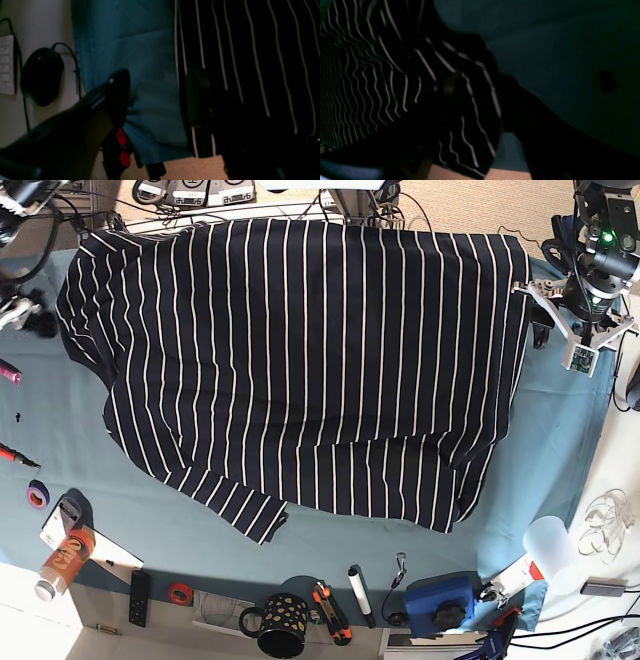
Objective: Layout the t-shirt on the table in an organized manner, then fold the t-shirt properly
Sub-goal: 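Grasp the shirt's side edge with the right gripper and drag it outward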
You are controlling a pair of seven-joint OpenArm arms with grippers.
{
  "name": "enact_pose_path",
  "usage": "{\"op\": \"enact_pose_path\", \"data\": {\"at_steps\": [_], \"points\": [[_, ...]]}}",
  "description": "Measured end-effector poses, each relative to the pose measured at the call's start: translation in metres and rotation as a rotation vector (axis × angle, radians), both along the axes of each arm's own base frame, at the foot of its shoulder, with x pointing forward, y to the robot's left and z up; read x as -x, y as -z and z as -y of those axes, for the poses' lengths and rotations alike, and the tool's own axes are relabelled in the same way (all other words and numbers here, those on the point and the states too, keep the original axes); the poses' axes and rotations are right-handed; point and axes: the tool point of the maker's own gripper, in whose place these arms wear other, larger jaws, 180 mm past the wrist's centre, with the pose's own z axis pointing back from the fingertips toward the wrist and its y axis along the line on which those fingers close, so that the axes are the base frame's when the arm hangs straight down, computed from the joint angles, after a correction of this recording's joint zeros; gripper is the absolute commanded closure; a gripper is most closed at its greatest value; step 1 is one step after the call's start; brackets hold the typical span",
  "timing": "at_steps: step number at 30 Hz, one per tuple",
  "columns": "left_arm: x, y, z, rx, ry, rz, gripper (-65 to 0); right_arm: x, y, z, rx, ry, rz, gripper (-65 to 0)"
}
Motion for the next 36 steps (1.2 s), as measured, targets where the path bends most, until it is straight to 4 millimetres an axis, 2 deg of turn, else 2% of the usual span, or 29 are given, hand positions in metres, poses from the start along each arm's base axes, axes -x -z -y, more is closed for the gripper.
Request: {"op": "enact_pose_path", "data": {"at_steps": [2, 5, 7, 11, 13, 16, 22, 25, 29, 33, 36], "points": [[0.000, 0.000, 0.000, 0.000, 0.000, 0.000, -35.7, -0.007, -0.022, 0.011, 0.025, -0.004, 0.047, -24.5], [0.000, 0.000, 0.000, -0.001, 0.000, 0.001, -35.7, -0.031, -0.055, 0.035, 0.120, 0.044, 0.156, -24.4], [-0.001, -0.001, 0.000, 0.002, 0.002, 0.006, -35.7, -0.049, -0.063, 0.041, 0.169, 0.058, 0.185, -24.4], [-0.002, -0.002, 0.001, 0.005, 0.004, 0.014, -35.7, -0.100, -0.065, 0.032, 0.292, -0.002, 0.204, -24.3], [-0.002, -0.002, 0.001, 0.005, 0.004, 0.014, -35.7, -0.125, -0.055, 0.020, 0.344, -0.066, 0.181, -24.2], [-0.002, -0.002, 0.001, 0.004, 0.004, 0.014, -35.7, -0.156, -0.030, -0.006, 0.344, -0.150, 0.125, -24.2], [-0.002, -0.002, 0.001, 0.005, 0.004, 0.015, -35.7, -0.190, 0.018, -0.049, 0.256, -0.227, 0.008, -24.2], [-0.002, -0.002, 0.001, 0.005, 0.004, 0.014, -35.7, -0.189, 0.039, -0.083, 0.202, -0.309, -0.043, -24.2], [-0.002, -0.002, 0.001, 0.005, 0.004, 0.014, -35.7, -0.187, 0.050, -0.119, 0.122, -0.370, -0.078, -24.2], [-0.002, -0.002, 0.001, 0.005, 0.004, 0.014, -35.7, -0.181, 0.062, -0.145, 0.068, -0.415, -0.128, -24.2], [-0.002, -0.002, 0.001, 0.005, 0.004, 0.017, -35.7, -0.182, 0.063, -0.151, 0.054, -0.420, -0.124, -24.2]]}}
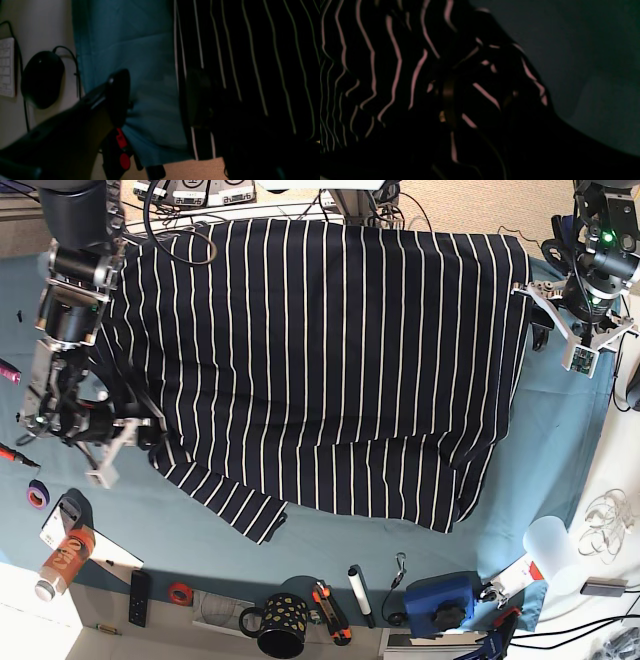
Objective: Layout the t-shirt on the table in an organized manner, then fold the t-shirt properly
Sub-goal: 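Grasp the shirt's side edge with the right gripper and drag it outward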
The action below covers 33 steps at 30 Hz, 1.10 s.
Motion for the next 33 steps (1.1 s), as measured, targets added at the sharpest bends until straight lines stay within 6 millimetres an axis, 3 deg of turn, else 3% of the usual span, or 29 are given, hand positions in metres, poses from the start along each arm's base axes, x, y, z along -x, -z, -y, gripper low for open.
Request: {"op": "enact_pose_path", "data": {"at_steps": [10, 17, 24, 33], "points": [[-0.006, -0.005, 0.000, 0.002, 0.001, 0.023, -35.7, -0.005, -0.005, 0.007, 0.026, 0.009, 0.038, -24.2], [-0.006, -0.005, 0.000, 0.002, 0.001, 0.024, -35.7, -0.035, -0.058, 0.037, 0.202, 0.027, 0.231, -24.2], [-0.006, -0.005, 0.000, 0.001, 0.001, 0.024, -35.7, -0.011, -0.014, 0.046, 0.240, 0.034, 0.104, -24.2], [-0.006, -0.005, 0.000, 0.002, 0.001, 0.023, -35.7, -0.003, 0.004, 0.054, 0.230, 0.066, 0.059, -24.2]]}}
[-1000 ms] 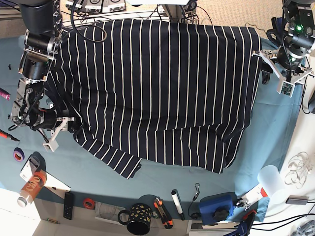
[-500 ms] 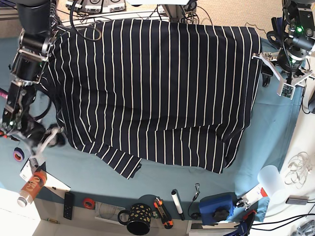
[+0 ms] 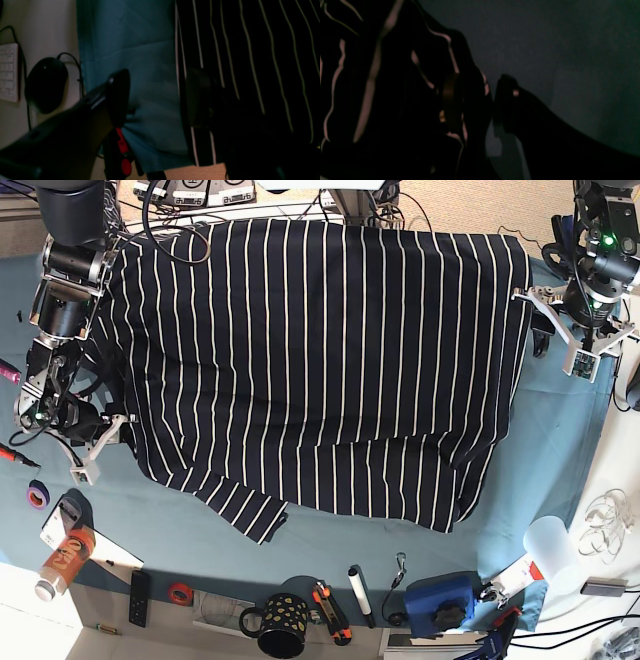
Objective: Layout the t-shirt on the table in an organized manner, then fold the t-shirt properly
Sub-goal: 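Grasp the shirt's side edge with the right gripper and drag it outward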
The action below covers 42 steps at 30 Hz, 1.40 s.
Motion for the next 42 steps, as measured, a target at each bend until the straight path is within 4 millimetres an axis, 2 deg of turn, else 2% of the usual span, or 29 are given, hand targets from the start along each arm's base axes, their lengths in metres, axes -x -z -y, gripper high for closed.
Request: {"op": "enact_pose_path", "data": {"at_steps": [2, 7, 8, 14, 17, 21, 23, 27, 29, 33, 37, 39, 42], "points": [[0.000, 0.000, 0.000, 0.000, 0.000, 0.000, -35.7, 0.000, 0.001, 0.000, -0.004, 0.002, 0.000, -22.6], [-0.001, -0.001, 0.000, 0.001, 0.002, 0.007, -35.7, 0.001, 0.001, -0.001, -0.009, 0.002, -0.001, -1.7], [-0.001, -0.001, 0.000, 0.001, 0.002, 0.007, -35.7, 0.001, 0.002, -0.001, -0.007, 0.002, -0.003, 0.0], [-0.001, -0.001, 0.000, 0.001, 0.002, 0.007, -35.7, -0.005, 0.000, 0.016, 0.098, 0.002, 0.036, 0.0], [-0.001, -0.001, 0.000, 0.001, 0.002, 0.007, -35.7, -0.012, -0.009, 0.039, 0.159, 0.094, 0.098, 0.0], [-0.001, -0.001, 0.000, 0.001, 0.002, 0.007, -35.7, -0.015, -0.032, 0.082, 0.275, 0.212, 0.146, 0.0], [-0.001, -0.001, 0.000, 0.001, 0.002, 0.007, -35.7, -0.018, -0.041, 0.093, 0.302, 0.238, 0.175, 0.0], [-0.002, -0.002, 0.001, 0.002, 0.003, 0.013, -35.7, -0.018, -0.046, 0.105, 0.355, 0.293, 0.202, 0.0], [-0.002, -0.002, 0.001, 0.002, 0.003, 0.014, -35.7, -0.018, -0.049, 0.113, 0.383, 0.335, 0.215, 0.0], [-0.002, -0.002, 0.001, 0.002, 0.003, 0.014, -35.7, -0.007, -0.059, 0.141, 0.499, 0.440, 0.217, 0.0], [-0.002, -0.002, 0.001, 0.002, 0.003, 0.014, -35.7, 0.006, -0.068, 0.163, 0.475, 0.553, 0.238, 0.0], [-0.002, -0.002, 0.001, 0.002, 0.003, 0.014, -35.7, 0.011, -0.068, 0.167, 0.452, 0.547, 0.221, 0.0], [-0.002, -0.002, 0.001, 0.002, 0.004, 0.014, -35.7, 0.016, -0.055, 0.153, 0.393, 0.441, 0.152, 0.0]]}}
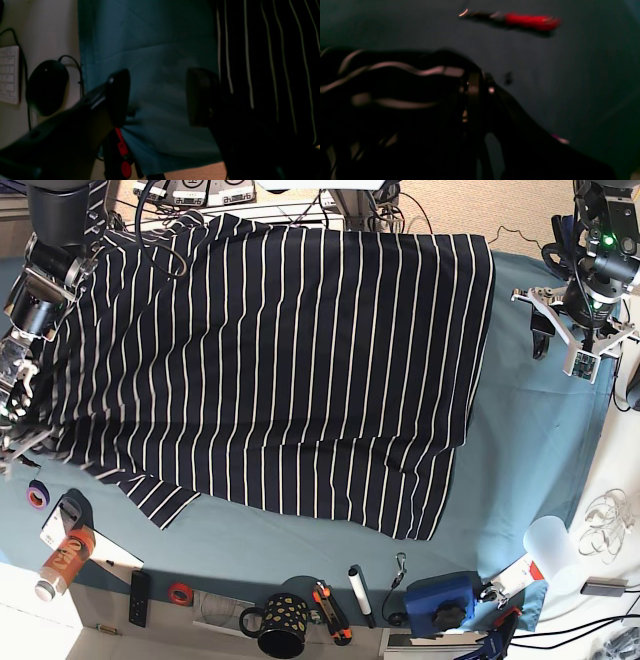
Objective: Layout the t-shirt on the table in an organized manner, then fold the t-shirt properly
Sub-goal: 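Grasp the shirt's side edge with the right gripper and drag it outward, then grasp the shirt hem with the left gripper and pull it outward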
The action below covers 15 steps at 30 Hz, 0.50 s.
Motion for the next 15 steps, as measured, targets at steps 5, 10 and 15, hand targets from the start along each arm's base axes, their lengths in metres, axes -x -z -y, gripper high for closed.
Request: {"op": "enact_pose_path", "data": {"at_steps": [5, 10, 15], "points": [[-0.002, -0.001, 0.000, 0.001, 0.000, 0.005, -35.7, 0.020, 0.026, -0.020, -0.106, -0.052, -0.153, -12.8], [-0.007, -0.007, 0.031, 0.102, 0.136, 0.023, -35.6, 0.021, 0.018, -0.018, -0.171, -0.033, -0.119, -12.8], [-0.029, -0.029, 0.041, 0.146, 0.178, 0.120, -34.3, 0.017, -0.018, 0.007, -0.140, 0.003, -0.017, -12.8]]}}
